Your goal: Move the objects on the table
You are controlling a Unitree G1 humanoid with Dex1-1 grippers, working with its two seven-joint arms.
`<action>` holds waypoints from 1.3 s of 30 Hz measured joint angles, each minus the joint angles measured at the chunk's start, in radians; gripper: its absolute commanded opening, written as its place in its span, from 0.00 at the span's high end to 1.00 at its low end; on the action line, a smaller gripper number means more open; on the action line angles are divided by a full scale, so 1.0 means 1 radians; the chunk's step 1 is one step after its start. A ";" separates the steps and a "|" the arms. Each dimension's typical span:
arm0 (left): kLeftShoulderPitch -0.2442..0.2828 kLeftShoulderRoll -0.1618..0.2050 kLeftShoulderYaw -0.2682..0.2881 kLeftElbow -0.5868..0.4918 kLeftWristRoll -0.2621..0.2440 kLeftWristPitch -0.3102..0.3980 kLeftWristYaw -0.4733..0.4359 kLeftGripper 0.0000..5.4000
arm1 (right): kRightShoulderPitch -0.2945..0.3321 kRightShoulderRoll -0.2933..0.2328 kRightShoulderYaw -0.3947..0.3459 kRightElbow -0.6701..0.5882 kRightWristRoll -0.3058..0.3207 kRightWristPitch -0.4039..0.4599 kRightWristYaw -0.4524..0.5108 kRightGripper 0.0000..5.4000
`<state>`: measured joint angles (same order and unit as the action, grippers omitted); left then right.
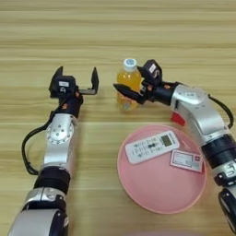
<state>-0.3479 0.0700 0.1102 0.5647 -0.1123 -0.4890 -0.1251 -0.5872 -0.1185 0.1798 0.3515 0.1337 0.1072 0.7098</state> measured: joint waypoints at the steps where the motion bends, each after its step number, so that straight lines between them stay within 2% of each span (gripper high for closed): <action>1: 0.008 -0.002 -0.001 -0.016 -0.007 -0.001 -0.011 0.00 | -0.005 -0.006 -0.009 0.000 0.002 0.002 0.000 0.35; 6: 0.060 -0.001 -0.039 -0.176 -0.055 0.014 -0.120 0.00 | -0.027 -0.042 -0.063 -0.013 0.025 0.018 0.000 0.35; 9: 0.085 0.001 -0.060 -0.268 -0.087 0.057 -0.172 0.00 | -0.029 -0.071 -0.083 -0.032 0.034 0.025 0.004 0.35; 11: 0.104 0.017 -0.071 -0.318 -0.093 0.093 -0.203 0.00 | -0.030 -0.089 -0.097 -0.036 0.037 0.034 0.011 0.35; 12: 0.121 0.039 -0.077 -0.358 -0.101 0.125 -0.234 0.00 | -0.030 -0.110 -0.105 -0.040 0.039 0.037 0.017 0.35; 13: 0.122 0.040 -0.077 -0.358 -0.103 0.127 -0.235 0.00 | -0.030 -0.111 -0.105 -0.040 0.039 0.037 0.017 0.35; 14: 0.132 0.048 -0.083 -0.383 -0.125 0.156 -0.263 0.00 | -0.030 -0.113 -0.105 -0.045 0.039 0.040 0.020 0.35; 15: 0.140 0.064 -0.094 -0.406 -0.133 0.180 -0.294 0.00 | -0.030 -0.116 -0.105 -0.051 0.042 0.044 0.024 0.35; 16: 0.154 0.106 -0.116 -0.452 -0.148 0.230 -0.359 0.00 | -0.030 -0.130 -0.106 -0.073 0.044 0.057 0.032 0.35; 19: 0.182 0.177 -0.154 -0.525 -0.172 0.312 -0.466 0.00 | -0.028 -0.167 -0.114 -0.107 0.048 0.066 0.042 0.35; 23: 0.199 0.224 -0.197 -0.584 -0.174 0.373 -0.559 0.00 | -0.014 -0.194 -0.114 -0.180 0.066 0.103 0.066 0.35; 28: 0.198 0.229 -0.232 -0.595 -0.176 0.430 -0.622 0.00 | 0.035 -0.236 -0.114 -0.285 0.091 0.148 0.105 0.35; 39: 0.169 0.221 -0.298 -0.614 -0.146 0.432 -0.645 0.00 | 0.145 -0.283 -0.093 -0.499 0.128 0.228 0.147 0.35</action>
<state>-0.1792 0.2910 -0.1882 -0.0493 -0.2588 -0.0566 -0.7704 -0.4418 -0.4017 0.0868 -0.1475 0.2615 0.3350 0.8569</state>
